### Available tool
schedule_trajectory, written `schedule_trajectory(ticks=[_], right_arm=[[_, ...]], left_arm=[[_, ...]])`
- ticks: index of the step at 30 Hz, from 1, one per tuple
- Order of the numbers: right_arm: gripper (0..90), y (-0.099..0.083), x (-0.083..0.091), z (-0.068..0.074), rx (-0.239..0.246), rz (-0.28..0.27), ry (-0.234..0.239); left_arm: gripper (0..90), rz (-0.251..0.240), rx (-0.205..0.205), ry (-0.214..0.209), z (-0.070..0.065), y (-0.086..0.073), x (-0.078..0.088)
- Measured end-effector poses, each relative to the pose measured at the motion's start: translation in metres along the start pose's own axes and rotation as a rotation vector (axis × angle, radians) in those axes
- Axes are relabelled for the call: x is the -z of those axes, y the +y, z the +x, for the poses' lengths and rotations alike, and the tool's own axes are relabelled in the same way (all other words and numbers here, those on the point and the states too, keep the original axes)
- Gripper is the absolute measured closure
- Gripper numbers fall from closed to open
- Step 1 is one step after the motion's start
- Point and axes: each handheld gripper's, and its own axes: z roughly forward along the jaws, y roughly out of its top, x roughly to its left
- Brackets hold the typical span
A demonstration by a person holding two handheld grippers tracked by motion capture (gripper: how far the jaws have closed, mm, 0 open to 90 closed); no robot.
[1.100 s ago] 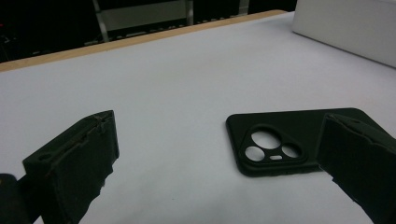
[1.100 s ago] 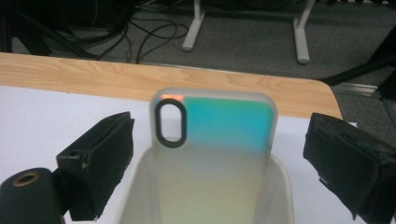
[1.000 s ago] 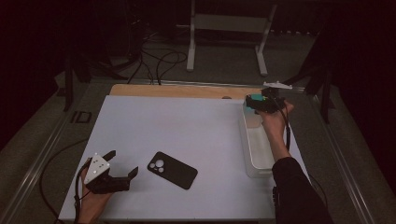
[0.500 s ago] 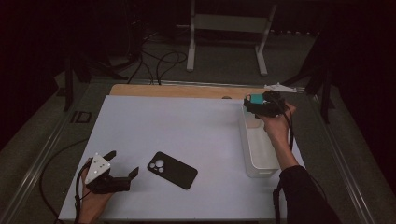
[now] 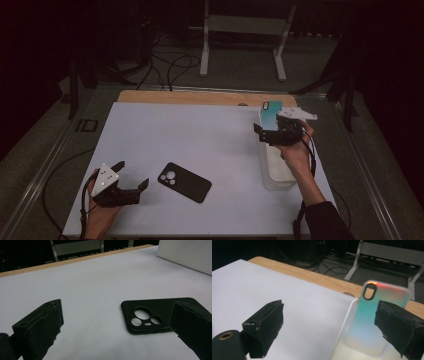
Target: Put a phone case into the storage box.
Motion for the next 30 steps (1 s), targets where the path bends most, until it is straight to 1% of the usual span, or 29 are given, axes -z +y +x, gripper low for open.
schedule_trajectory(ticks=[1, 3, 6, 8, 11, 14, 15, 16, 18, 20, 23, 27, 30], right_arm=[[8.7, -0.004, 0.003, 0.005, 0.007, -0.001, 0.012], [8.7, -0.011, 0.008, 0.01, 0.003, -0.014, 0.028], [8.7, -0.019, 0.013, 0.016, 0.001, -0.025, 0.044], [8.7, -0.03, 0.02, 0.023, -0.004, -0.04, 0.057], [8.7, -0.034, 0.024, 0.026, -0.007, -0.043, 0.066], [8.7, -0.038, 0.03, 0.03, -0.01, -0.063, 0.08], [8.8, -0.04, 0.032, 0.032, -0.011, -0.072, 0.086], [8.7, -0.046, 0.035, 0.035, -0.005, -0.065, 0.089], [8.7, -0.047, 0.036, 0.036, -0.003, -0.064, 0.088], [8.7, -0.056, 0.04, 0.039, 0.017, -0.07, 0.083], [8.8, -0.061, 0.043, 0.04, 0.021, -0.075, 0.085], [8.7, -0.073, 0.049, 0.04, 0.022, -0.092, 0.091], [8.8, -0.083, 0.053, 0.039, 0.005, -0.1, 0.103]], left_arm=[[0.0, 0.0, 0.0, 0.0, 0.0, 0.0, 0.0], [0.0, 0.001, -0.001, 0.0, 0.0, 0.0, 0.0], [0.0, 0.001, 0.0, 0.0, 0.0, 0.0, 0.0], [0.0, 0.0, 0.001, 0.0, 0.0, 0.0, 0.0], [0.0, 0.0, 0.0, 0.0, 0.0, 0.0, 0.0], [0.0, 0.001, -0.001, 0.0, 0.0, 0.0, 0.0], [0.0, 0.001, -0.001, 0.0, 0.0, 0.0, 0.0], [0.0, -0.001, 0.002, 0.0, 0.0, 0.0, 0.0], [0.0, -0.002, 0.001, 0.001, 0.0, 0.0, 0.0], [0.0, -0.001, 0.001, 0.0, -0.001, 0.0, 0.0], [0.0, 0.0, 0.002, 0.0, 0.0, 0.0, 0.0], [0.0, -0.001, 0.002, 0.0, 0.0, 0.001, 0.0], [0.0, -0.001, -0.002, 0.002, -0.001, 0.001, -0.001]])
